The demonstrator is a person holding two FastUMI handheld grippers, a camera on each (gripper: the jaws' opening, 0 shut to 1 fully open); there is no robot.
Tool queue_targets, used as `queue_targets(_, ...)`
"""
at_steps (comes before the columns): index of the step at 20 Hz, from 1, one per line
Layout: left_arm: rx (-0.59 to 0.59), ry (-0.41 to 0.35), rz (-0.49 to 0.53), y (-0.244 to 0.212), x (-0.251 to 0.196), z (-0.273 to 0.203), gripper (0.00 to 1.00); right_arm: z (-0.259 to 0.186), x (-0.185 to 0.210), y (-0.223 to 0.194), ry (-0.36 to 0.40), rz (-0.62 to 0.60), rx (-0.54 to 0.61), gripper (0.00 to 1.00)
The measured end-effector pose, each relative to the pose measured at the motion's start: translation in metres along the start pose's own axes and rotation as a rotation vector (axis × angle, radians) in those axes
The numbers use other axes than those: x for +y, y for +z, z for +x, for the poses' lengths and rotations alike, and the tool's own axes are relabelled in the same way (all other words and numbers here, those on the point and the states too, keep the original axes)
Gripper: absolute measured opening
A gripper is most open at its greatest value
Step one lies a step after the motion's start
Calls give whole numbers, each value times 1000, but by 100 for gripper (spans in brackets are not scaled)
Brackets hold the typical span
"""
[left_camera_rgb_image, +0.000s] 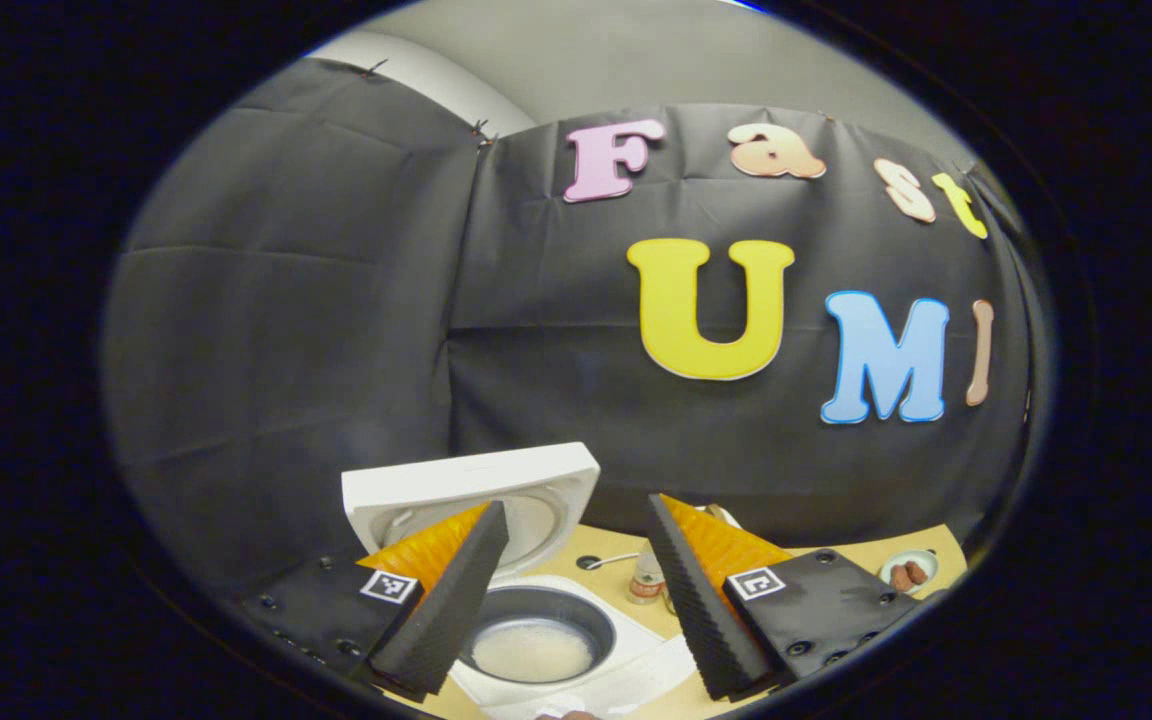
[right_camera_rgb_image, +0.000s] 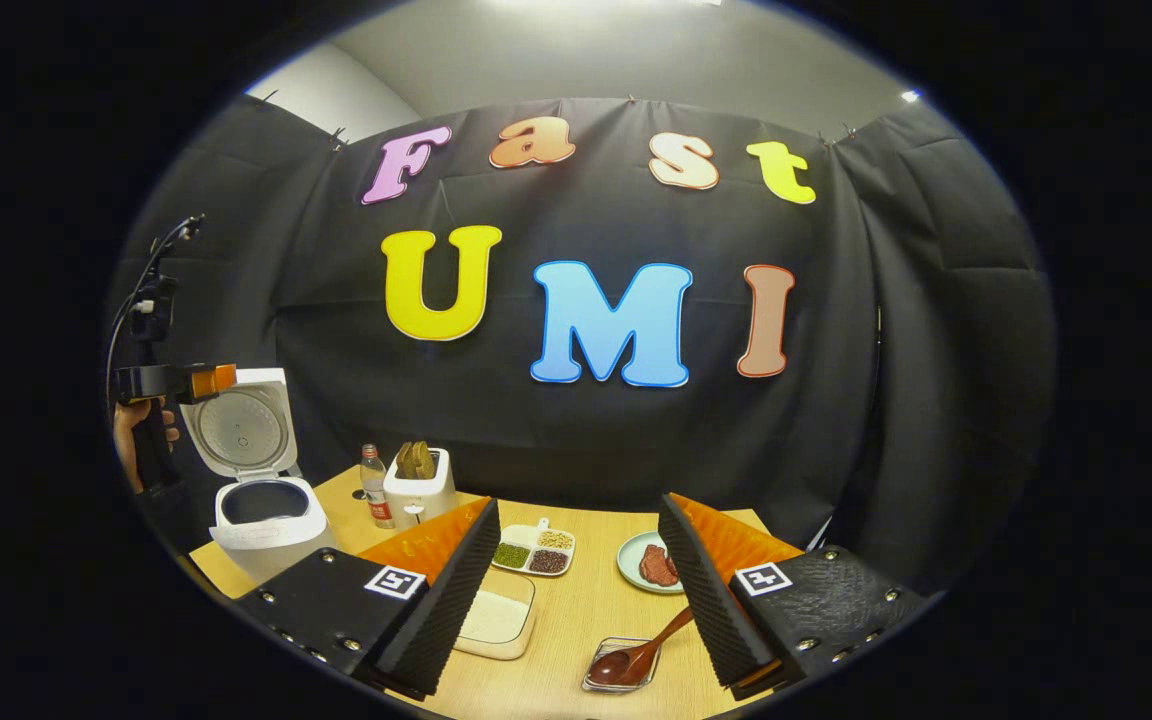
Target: Close the left gripper, press the button to open the rice cooker; take a wooden spoon from the chopstick holder with the right hand, scoop a spoonful of rice and pour it into the rice cooker, then put the wooden spoon back into the chopstick holder.
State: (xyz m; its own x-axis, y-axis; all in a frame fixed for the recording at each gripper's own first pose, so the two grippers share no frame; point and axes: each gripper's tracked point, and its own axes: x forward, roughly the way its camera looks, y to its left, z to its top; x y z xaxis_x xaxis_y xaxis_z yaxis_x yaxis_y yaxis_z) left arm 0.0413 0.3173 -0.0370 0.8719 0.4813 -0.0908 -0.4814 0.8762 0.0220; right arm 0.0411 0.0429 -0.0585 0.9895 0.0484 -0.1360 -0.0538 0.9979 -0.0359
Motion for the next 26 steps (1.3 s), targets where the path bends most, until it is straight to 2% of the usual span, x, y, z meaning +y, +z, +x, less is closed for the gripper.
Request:
queue_targets(2, -20, -67, 19, 6, -24, -12, 94, -2, -4, -2, -20, 1, 1, 97)
queue_targets(3, -32, -105, 25, 12, -34, -24, 99, -3, -6, -4, -29, 2, 4, 97)
queue_targets(4, -38, -142, 26, 14, -45, -33, 99, -5, -8, -5, -35, 6, 4, 97)
queue_targets(5, -39, -181, 23, 13, -57, -41, 97, -6, -9, -6, -35, 13, 4, 97)
queue_targets(10, -29, -345, 41, -1, -106, -65, 99, -9, -29, -23, -84, 77, 38, 96)
queue_targets(15, -29, -479, 68, -8, -152, -93, 97, 9, -67, -71, -120, 152, 168, 95)
queue_targets(20, -18, -488, 62, -5, -185, -104, 100, 38, -106, -117, -153, 185, 249, 98)
queue_targets(26, 20, -454, 72, -13, -213, -102, 97, 78, -129, -183, -122, 224, 394, 98)
